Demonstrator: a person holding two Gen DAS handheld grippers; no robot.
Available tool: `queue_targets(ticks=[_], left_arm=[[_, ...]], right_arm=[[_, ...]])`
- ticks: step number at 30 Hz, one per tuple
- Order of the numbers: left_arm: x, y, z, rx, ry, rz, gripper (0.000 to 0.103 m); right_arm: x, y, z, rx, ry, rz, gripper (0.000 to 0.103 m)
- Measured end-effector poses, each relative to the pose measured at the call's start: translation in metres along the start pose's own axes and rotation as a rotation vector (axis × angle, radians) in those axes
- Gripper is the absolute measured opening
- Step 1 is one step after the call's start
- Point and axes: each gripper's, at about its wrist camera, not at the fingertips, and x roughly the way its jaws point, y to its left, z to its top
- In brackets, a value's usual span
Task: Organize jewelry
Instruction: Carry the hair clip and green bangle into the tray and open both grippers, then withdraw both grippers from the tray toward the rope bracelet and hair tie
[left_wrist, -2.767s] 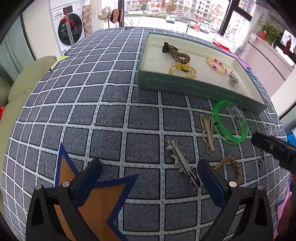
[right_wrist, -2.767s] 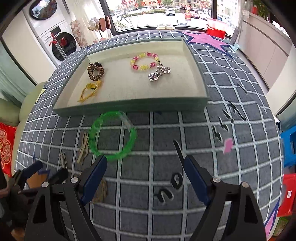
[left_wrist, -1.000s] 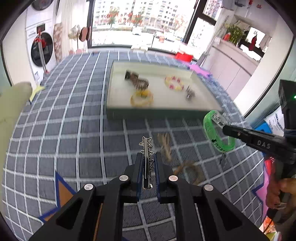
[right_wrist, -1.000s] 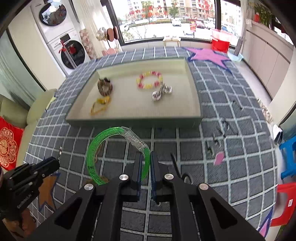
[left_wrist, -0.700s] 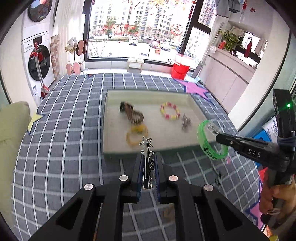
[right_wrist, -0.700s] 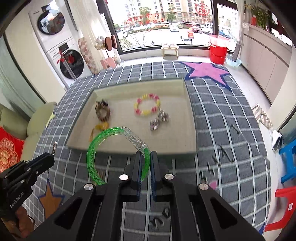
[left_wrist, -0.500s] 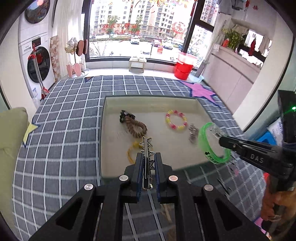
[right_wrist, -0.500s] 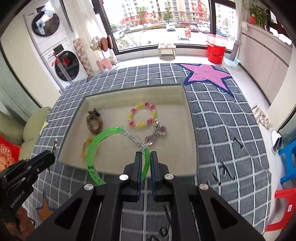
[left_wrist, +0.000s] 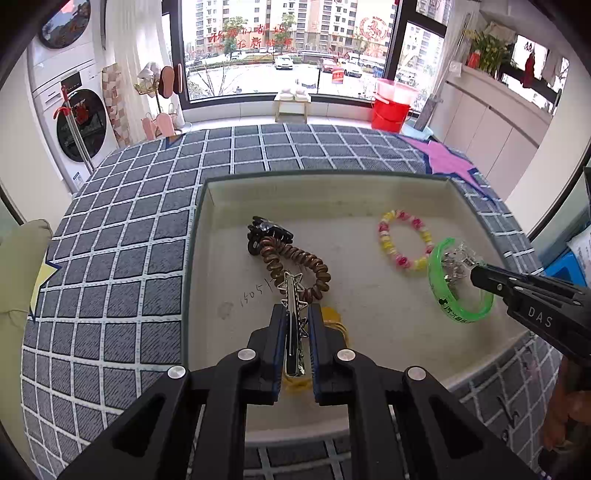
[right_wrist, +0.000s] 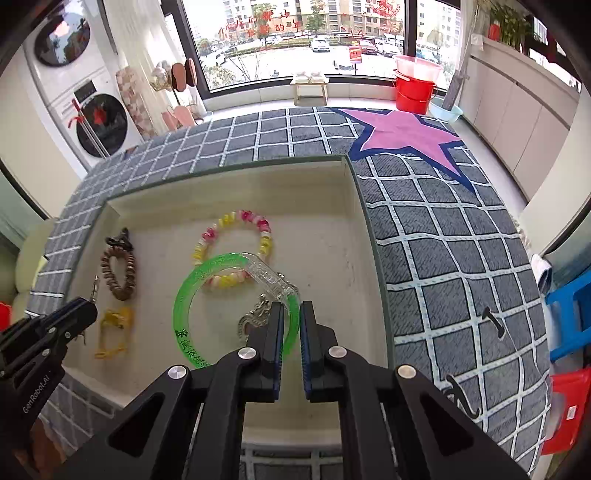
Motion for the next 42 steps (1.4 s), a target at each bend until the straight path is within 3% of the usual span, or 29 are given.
queue_targets(ticks=[14,20,22,24,26,31,36,42], left_arm=[[0.01,-0.011,-0.003,0.041,-0.003,0.044,0.025],[-0.005,-0.014,-0.003,0.052,-0.059,0.051,0.025],[-0.012,-0.015,-0.004,0.058,-0.078,0.058,0.025],[-0.019,-0.017,-0.004,0.064,-0.097,0.066,0.025],[-0.028,-0.018,-0.006,0.067,-0.116,0.072,0.025],[-0.057,-0.018,-0.019,0.064,-0.173,0.113,0.025],[-0.082,-0.005,-0.04,0.018,-0.166,0.092,0.025],[-0.107,0.011,-0.072,-0.049,-0.146,0.076,0.025]], right_arm=[[0.01,-0.002,-0.002,0.004,0.022,0.014,0.01],[0.007,-0.001,-0.001,0.005,0.024,0.024,0.012],[0.004,-0.002,-0.001,0.01,0.02,0.035,0.017],[0.0,-0.002,-0.002,0.013,0.011,0.043,0.042],[-0.007,-0.002,-0.003,0.017,-0.01,0.055,0.057],[-0.03,-0.001,-0.011,0.033,-0.044,0.105,0.059],[-0.063,0.001,-0.031,0.044,-0.101,0.162,0.082],[-0.106,0.002,-0.061,0.067,-0.182,0.213,0.086]])
